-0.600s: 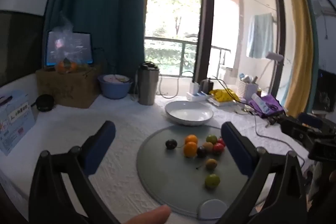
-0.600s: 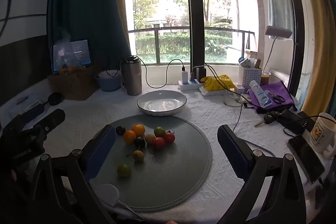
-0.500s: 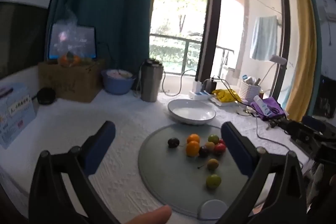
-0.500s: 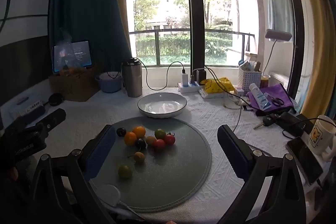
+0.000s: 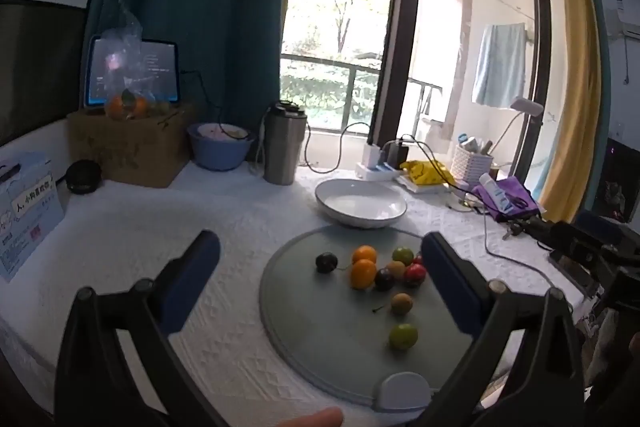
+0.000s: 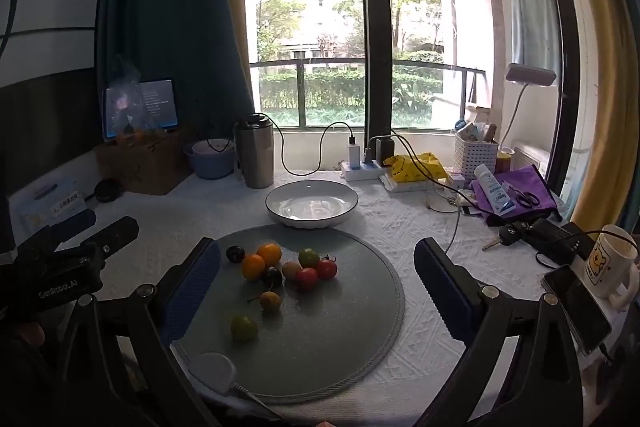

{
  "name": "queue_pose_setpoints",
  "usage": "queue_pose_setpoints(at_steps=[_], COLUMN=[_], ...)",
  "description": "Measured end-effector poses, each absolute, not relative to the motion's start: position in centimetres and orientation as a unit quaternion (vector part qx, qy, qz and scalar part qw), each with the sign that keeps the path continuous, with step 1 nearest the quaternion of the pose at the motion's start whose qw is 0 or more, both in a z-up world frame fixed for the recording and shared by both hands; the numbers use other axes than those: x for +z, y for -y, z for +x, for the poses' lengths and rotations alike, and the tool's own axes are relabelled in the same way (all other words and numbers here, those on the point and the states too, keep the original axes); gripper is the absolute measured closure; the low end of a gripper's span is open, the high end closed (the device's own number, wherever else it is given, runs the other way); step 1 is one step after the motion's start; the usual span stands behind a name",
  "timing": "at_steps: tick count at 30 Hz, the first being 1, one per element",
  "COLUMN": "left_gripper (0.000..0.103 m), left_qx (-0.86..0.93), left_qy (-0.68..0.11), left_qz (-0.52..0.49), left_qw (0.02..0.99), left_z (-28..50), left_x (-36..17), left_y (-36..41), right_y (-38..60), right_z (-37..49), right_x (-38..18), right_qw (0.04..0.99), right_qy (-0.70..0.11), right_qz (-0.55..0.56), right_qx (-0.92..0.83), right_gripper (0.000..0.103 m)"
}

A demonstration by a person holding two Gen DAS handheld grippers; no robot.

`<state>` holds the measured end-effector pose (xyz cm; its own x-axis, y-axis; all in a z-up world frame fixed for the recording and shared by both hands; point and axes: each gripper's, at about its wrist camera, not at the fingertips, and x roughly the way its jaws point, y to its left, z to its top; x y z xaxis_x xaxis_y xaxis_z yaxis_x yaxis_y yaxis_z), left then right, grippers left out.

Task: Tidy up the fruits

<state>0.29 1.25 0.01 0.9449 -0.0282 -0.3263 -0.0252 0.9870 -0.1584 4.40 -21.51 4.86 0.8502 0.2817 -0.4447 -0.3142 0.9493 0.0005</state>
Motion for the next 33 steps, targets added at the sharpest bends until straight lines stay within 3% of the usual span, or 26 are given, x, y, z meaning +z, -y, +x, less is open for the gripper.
queue_pose_setpoints(at_steps=[33], left_gripper=[0.002], left_qx=[-0.034], left_qy=[-0.129], left_qz=[-0.06], left_qw=[0.989], left_z=[-1.2], left_x=[1.2], left_y=[-0.4], right_y=[21.6], right_z=[4.3], right_x=[4.5], right_qw=[0.96], right_qy=[-0.229], right_qz=[-0.03], right_qx=[0.155], right_gripper=[0.004])
